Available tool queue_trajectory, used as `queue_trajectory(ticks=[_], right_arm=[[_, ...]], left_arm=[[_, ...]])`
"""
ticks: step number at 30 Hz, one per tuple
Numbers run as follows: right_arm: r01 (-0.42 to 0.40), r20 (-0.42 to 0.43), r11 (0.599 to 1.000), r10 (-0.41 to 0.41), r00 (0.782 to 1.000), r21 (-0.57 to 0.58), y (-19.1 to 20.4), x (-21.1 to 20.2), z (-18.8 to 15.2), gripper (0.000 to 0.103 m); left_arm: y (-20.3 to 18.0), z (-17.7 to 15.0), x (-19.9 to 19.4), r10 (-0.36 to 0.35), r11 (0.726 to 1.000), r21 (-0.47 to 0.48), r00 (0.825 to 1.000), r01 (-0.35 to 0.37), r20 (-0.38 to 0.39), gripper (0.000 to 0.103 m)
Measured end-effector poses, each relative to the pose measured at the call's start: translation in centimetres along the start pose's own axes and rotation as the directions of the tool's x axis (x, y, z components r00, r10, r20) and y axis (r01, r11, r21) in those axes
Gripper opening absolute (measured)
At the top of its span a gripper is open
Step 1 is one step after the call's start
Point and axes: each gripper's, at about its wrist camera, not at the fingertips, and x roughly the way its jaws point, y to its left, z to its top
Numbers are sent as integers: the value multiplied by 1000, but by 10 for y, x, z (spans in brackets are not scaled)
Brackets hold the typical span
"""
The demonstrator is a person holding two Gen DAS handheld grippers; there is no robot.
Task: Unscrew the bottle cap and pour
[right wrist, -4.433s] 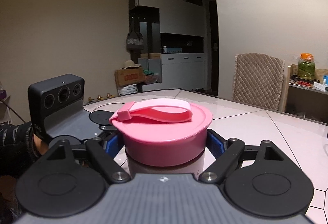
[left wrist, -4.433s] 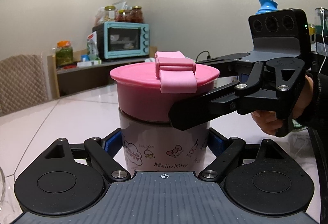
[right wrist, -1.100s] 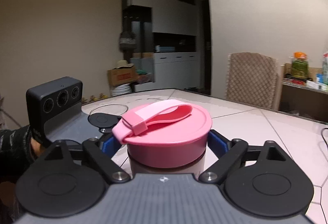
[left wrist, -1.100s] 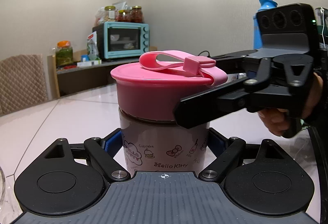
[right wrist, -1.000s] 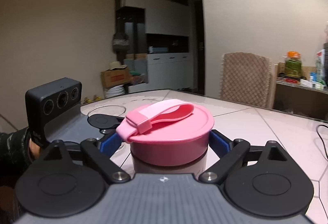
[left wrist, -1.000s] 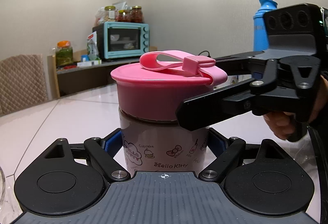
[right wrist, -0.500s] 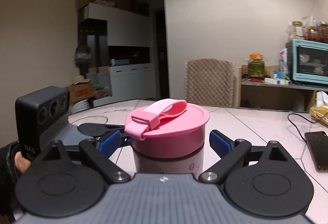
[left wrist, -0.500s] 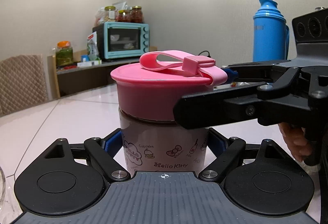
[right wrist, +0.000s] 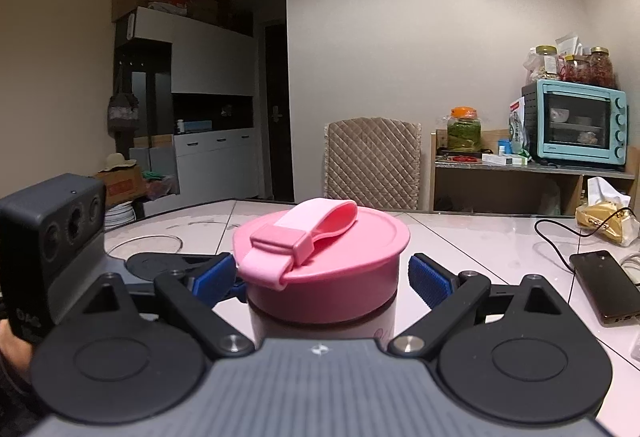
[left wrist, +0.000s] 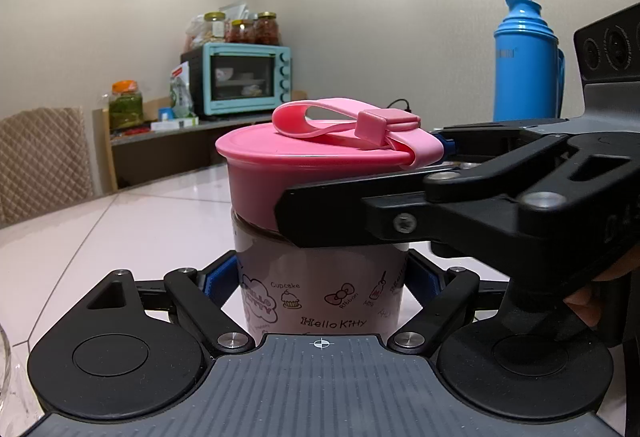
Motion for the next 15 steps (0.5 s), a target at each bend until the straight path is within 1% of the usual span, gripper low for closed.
queue_trajectory(ticks=[4, 6, 8, 12, 15], right_arm=[[2, 2, 1000, -2, 1000, 9, 1, 1, 0, 94], [6, 2, 1000, -6, 1000, 10, 2, 2, 0, 91], [8, 2, 1000, -8, 1000, 8, 3, 2, 1, 86], [2, 2, 1000, -2, 1000, 0, 4, 0, 0, 86], [-20, 0, 1000, 20, 1000, -10, 2, -1, 1, 86]], left_arm=[[-1, 0, 0, 0, 1000, 0, 1000, 0, 0, 89], [0, 0, 0, 0, 1000, 0, 1000, 0, 0, 89], [-1, -1, 0, 1, 1000, 1, 1000, -1, 0, 89], [-1, -1, 1, 0, 1000, 1, 1000, 0, 0, 89], [-1, -1, 1, 1, 1000, 1, 1000, -1, 0, 89]])
